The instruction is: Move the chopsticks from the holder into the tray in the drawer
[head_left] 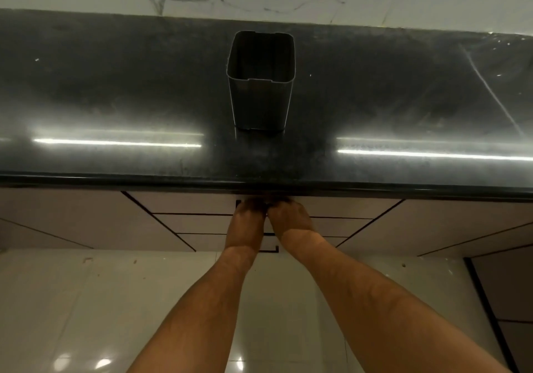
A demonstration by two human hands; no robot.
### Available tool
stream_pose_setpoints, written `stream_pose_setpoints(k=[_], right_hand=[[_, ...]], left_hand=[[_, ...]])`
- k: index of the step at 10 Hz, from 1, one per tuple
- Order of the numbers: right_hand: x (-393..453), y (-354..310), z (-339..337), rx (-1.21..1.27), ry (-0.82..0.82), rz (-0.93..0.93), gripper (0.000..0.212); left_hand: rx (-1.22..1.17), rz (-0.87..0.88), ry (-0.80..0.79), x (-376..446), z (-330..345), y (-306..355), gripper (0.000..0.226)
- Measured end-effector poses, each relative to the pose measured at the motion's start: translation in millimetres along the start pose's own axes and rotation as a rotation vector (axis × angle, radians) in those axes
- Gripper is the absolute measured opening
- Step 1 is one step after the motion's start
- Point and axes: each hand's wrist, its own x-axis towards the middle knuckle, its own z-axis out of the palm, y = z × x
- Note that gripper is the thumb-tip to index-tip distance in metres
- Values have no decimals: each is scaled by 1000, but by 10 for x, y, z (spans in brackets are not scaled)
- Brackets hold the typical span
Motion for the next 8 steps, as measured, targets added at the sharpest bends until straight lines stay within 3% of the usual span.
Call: stream_pose_setpoints(k=[1,3,5,6,7,8], right_hand=[[8,12,19,26,45,-27,30],[21,-7,23,30,32,-7,30],[2,-14,24,15,-21,30,35],[-44,-34,-122,79,-71,18,33],[-271,-112,-207,88,-10,-18,28],[-546,-181,-264,68,164,-61,26]], left_hand=[[-24,-9,51,24,13,-14,28],[231,122,40,-31,32,-34,34],[-236,49,25,-25,0,-122,29],[-256,-21,-98,35,-165,-70,26],[-311,-124,-166,-76,-277,-33,26],[-298,-58,-194,-352,-491,-68,21]])
